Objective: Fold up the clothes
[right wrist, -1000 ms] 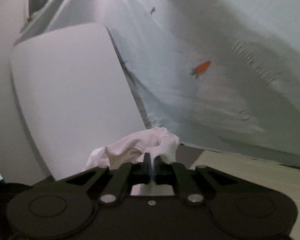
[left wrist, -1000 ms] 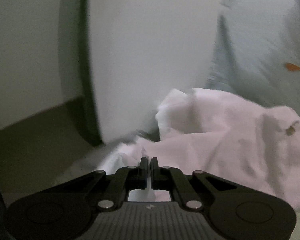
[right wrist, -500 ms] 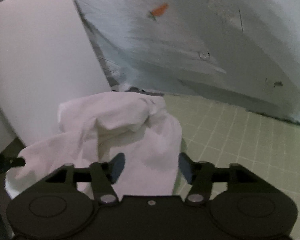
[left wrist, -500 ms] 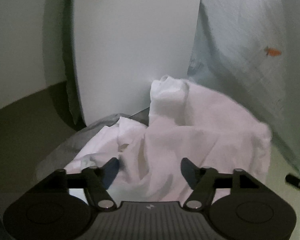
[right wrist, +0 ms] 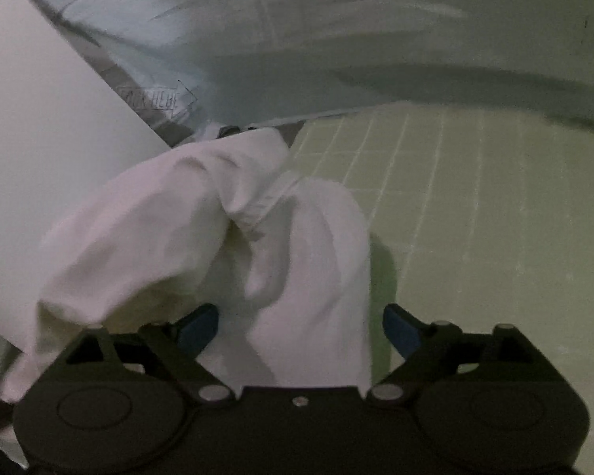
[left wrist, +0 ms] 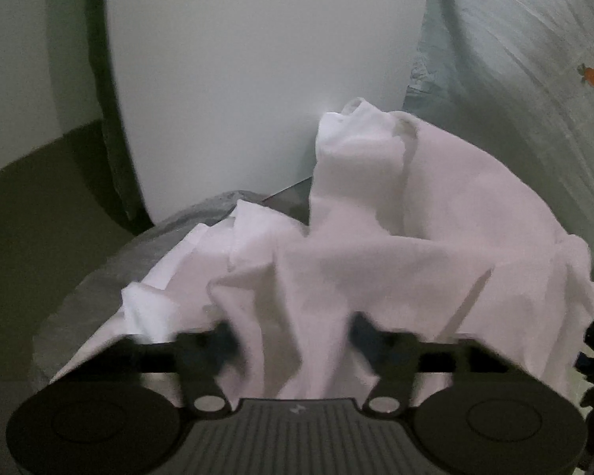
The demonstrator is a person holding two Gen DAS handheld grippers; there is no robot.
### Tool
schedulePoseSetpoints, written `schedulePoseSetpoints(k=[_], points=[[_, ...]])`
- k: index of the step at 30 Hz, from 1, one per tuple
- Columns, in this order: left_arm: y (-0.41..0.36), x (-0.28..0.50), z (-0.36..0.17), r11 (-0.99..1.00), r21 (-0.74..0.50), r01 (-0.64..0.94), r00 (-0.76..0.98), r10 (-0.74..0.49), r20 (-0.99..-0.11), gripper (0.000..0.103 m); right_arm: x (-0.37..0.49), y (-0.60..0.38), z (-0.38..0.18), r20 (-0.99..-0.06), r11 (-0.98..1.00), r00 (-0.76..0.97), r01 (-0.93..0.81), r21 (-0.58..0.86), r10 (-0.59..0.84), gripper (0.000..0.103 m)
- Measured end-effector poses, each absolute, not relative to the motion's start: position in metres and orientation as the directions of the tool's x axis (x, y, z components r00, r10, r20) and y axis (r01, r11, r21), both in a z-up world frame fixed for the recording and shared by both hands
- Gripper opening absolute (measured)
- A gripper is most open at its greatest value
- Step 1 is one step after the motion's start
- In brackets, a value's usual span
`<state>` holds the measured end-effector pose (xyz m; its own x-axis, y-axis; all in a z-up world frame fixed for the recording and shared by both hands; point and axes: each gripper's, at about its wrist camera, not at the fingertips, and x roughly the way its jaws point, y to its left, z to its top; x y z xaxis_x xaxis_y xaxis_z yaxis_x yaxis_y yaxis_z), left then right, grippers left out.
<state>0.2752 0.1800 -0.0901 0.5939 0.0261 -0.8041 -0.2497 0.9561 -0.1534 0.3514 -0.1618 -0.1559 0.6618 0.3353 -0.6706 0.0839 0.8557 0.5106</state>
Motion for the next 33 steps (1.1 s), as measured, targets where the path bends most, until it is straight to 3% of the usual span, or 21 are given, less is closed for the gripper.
schedulePoseSetpoints(k=[1,2,3,7,11,18,24,26,28,30,31,32,33], points=[[0.178,0.273,-0.086,0.958,-0.148,-0.246,0.600,0.030,-0.800,0.017,0.349,-0.163,-0.154,-0.637,0.830,0.669,0.052,0.555,0.384,0.040],[0.176,0.271,-0.082,0.960,-0.144,-0.242,0.606,0.034,-0.795,0.015,0.344,-0.163,-0.149,-0.611,0.819,0.683,0.032,0.573,0.401,0.006],[0.174,0.268,-0.077,0.961,-0.141,-0.238,0.615,0.037,-0.788,0.011,0.338,-0.162,-0.143,-0.592,0.818,0.702,0.022,0.574,0.396,0.003],[0.159,0.251,-0.047,0.972,-0.120,-0.200,0.669,0.046,-0.742,0.007,0.304,-0.164,-0.103,-0.474,0.826,0.802,-0.041,0.562,0.363,0.002],[0.129,0.222,0.009,0.992,-0.075,-0.101,0.768,0.030,-0.640,0.006,0.261,-0.186,-0.046,-0.317,0.831,0.904,-0.070,0.552,0.286,0.001],[0.060,0.146,0.116,0.975,-0.159,0.156,0.895,-0.208,-0.395,0.006,0.165,-0.248,0.033,-0.117,0.834,0.985,-0.044,0.550,0.129,0.001],[-0.012,0.072,0.147,0.879,-0.280,0.386,0.833,-0.462,-0.304,0.006,0.064,-0.327,0.085,0.011,0.867,0.999,0.039,0.497,-0.051,0.001],[-0.039,0.054,0.138,0.846,-0.330,0.420,0.788,-0.520,-0.330,0.007,0.035,-0.356,0.089,0.001,0.869,0.991,0.117,0.481,-0.134,0.001],[-0.071,0.041,0.113,0.833,-0.357,0.423,0.724,-0.547,-0.420,0.018,0.013,-0.381,0.080,-0.074,0.870,0.979,0.203,0.450,-0.190,0.002],[-0.098,0.034,0.079,0.843,-0.352,0.406,0.638,-0.537,-0.552,0.021,0.002,-0.404,0.058,-0.238,0.870,0.947,0.298,0.394,-0.216,0.014],[-0.107,0.029,0.060,0.855,-0.342,0.389,0.594,-0.517,-0.616,0.026,-0.002,-0.411,0.041,-0.342,0.863,0.906,0.368,0.345,-0.250,0.039],[-0.111,0.020,0.045,0.868,-0.326,0.374,0.571,-0.492,-0.657,0.027,-0.008,-0.416,0.022,-0.436,0.852,0.851,0.439,0.286,-0.292,0.046],[-0.114,0.012,0.030,0.881,-0.308,0.359,0.547,-0.466,-0.695,0.028,-0.019,-0.419,0.003,-0.503,0.839,0.805,0.484,0.250,-0.315,0.046]])
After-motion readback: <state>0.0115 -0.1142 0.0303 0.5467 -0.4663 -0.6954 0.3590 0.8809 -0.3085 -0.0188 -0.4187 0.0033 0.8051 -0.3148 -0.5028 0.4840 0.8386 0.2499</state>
